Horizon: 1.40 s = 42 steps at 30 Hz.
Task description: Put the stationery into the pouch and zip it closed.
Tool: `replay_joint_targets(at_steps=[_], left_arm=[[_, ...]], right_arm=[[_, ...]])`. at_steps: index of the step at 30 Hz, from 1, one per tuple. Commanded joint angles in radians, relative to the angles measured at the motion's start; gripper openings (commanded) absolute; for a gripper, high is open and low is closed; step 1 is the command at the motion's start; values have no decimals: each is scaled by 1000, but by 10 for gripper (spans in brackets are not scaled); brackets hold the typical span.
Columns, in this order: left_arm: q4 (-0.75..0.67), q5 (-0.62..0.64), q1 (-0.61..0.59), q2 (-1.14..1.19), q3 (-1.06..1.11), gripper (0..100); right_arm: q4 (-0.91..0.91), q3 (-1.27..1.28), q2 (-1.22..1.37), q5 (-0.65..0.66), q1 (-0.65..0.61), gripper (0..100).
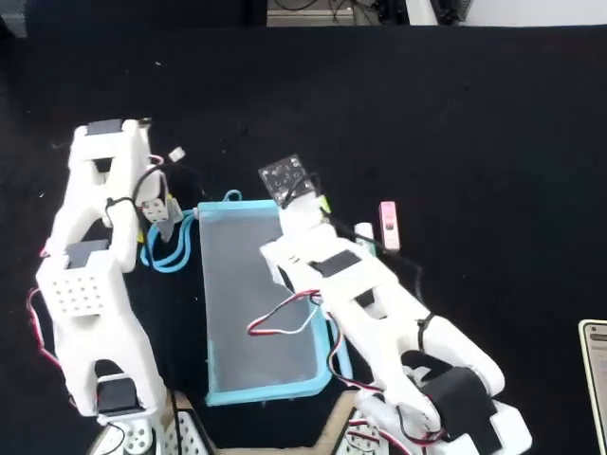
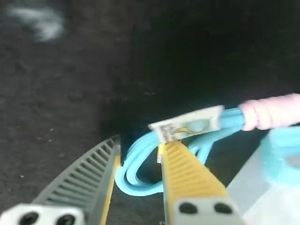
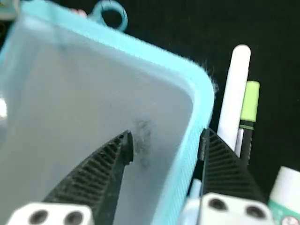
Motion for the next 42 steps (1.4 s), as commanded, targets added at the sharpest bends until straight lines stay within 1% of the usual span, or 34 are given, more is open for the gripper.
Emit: replay_joint_targets(at_steps=[1,6,10,11,13,16,20,22,25,29,31,34,36,37,40,42], left_arm=[[-38,-6,-79,-81,62,132],[-38,-6,-101,-221,163,131],[-40,-6,-119,-336,240,131],[-40,-6,-119,-354,257,131],[-43,-6,-119,-385,285,131],[-104,-6,-124,-400,334,131],[-170,-6,-142,-393,371,131],[-196,-6,-168,-393,378,130],[-206,-6,-199,-396,375,130],[-198,-5,-208,-402,377,130],[-184,-5,-199,-407,360,130],[-181,-8,-160,-422,323,133],[-170,-71,-114,-423,334,133],[-143,-107,-97,-425,338,133],[-55,-158,-99,-437,332,134],[-28,-161,-143,-434,285,134]], right_arm=[[-38,1,-42,-60,2,240],[-31,-28,5,-66,2,240],[100,-156,114,-72,15,240],[130,-189,143,-91,9,240],[172,-236,188,-101,-15,241],[196,-262,222,-95,-81,243],[193,-231,179,3,-161,243],[190,-203,128,12,-175,243],[190,-160,33,12,-158,243],[187,-110,-91,12,-68,243],[155,-84,-122,12,-23,243],[66,-51,-101,12,0,240],[44,-54,-61,12,2,240],[44,-64,-39,12,2,240],[48,-99,27,12,2,240],[48,-122,64,12,-2,240]])
